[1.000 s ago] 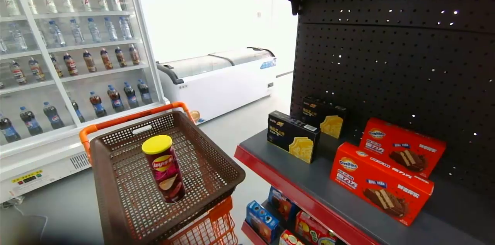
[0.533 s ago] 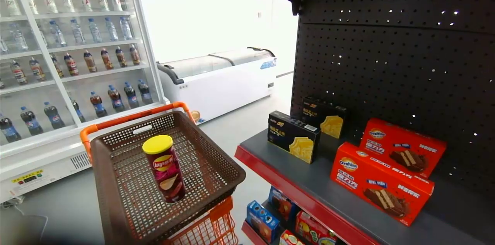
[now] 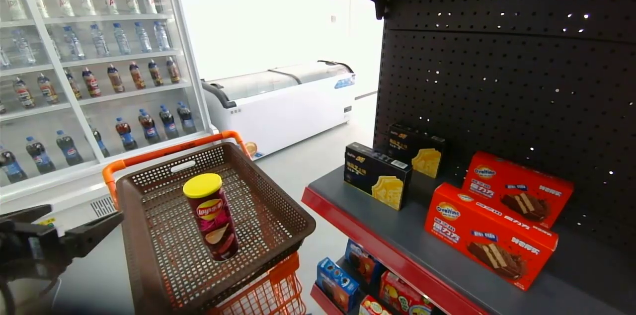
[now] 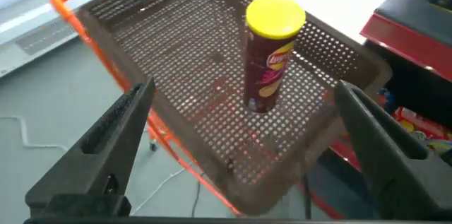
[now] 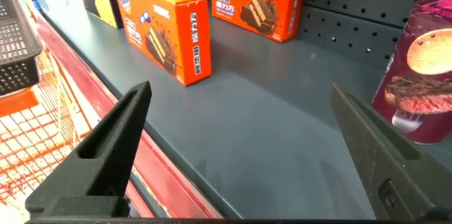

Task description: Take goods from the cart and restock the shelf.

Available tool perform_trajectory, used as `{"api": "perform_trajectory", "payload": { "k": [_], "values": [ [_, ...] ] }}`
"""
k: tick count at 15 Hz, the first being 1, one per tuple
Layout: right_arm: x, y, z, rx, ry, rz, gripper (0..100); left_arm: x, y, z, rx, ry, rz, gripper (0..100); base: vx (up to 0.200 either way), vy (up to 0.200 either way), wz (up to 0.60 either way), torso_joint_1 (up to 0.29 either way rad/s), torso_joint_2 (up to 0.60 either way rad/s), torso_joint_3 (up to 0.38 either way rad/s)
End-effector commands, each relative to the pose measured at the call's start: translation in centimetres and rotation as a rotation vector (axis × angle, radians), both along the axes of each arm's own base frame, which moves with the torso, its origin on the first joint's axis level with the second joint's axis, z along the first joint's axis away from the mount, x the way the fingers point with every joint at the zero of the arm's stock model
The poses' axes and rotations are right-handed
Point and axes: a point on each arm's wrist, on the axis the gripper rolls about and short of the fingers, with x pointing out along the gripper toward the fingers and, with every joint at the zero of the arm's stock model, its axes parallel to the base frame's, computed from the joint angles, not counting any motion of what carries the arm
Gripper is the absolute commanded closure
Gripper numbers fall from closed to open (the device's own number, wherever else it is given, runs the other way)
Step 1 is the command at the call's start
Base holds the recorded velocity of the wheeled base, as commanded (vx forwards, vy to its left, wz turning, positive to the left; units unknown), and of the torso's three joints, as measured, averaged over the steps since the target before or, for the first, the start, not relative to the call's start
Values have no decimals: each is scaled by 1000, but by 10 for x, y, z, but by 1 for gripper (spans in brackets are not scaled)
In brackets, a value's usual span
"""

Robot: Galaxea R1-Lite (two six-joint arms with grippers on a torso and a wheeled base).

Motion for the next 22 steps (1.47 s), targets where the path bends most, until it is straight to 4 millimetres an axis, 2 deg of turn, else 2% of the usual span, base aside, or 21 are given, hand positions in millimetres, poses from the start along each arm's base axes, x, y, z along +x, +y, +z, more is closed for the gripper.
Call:
{"api": "perform_trajectory", "payload": {
  "k": [1, 3, 5, 10, 16, 22],
  "values": [
    [0, 0, 0, 0, 0, 1, 0, 60, 12, -36, -66, 117, -106, 0, 0, 0, 0, 0, 0, 0],
    [0, 0, 0, 0, 0, 1, 0, 75, 14, -46, -66, 121, -149, 0, 0, 0, 0, 0, 0, 0],
    [0, 0, 0, 0, 0, 1, 0, 92, 15, -66, -82, 133, -198, 0, 0, 0, 0, 0, 0, 0],
    [0, 0, 0, 0, 0, -1, 0, 113, 12, -99, -100, 208, -239, 0, 0, 0, 0, 0, 0, 0],
    [0, 0, 0, 0, 0, 1, 0, 144, 2, -128, -88, 162, -293, 0, 0, 0, 0, 0, 0, 0],
    [0, 0, 0, 0, 0, 1, 0, 160, -5, -156, -54, 146, -339, 0, 0, 0, 0, 0, 0, 0]
  ]
}}
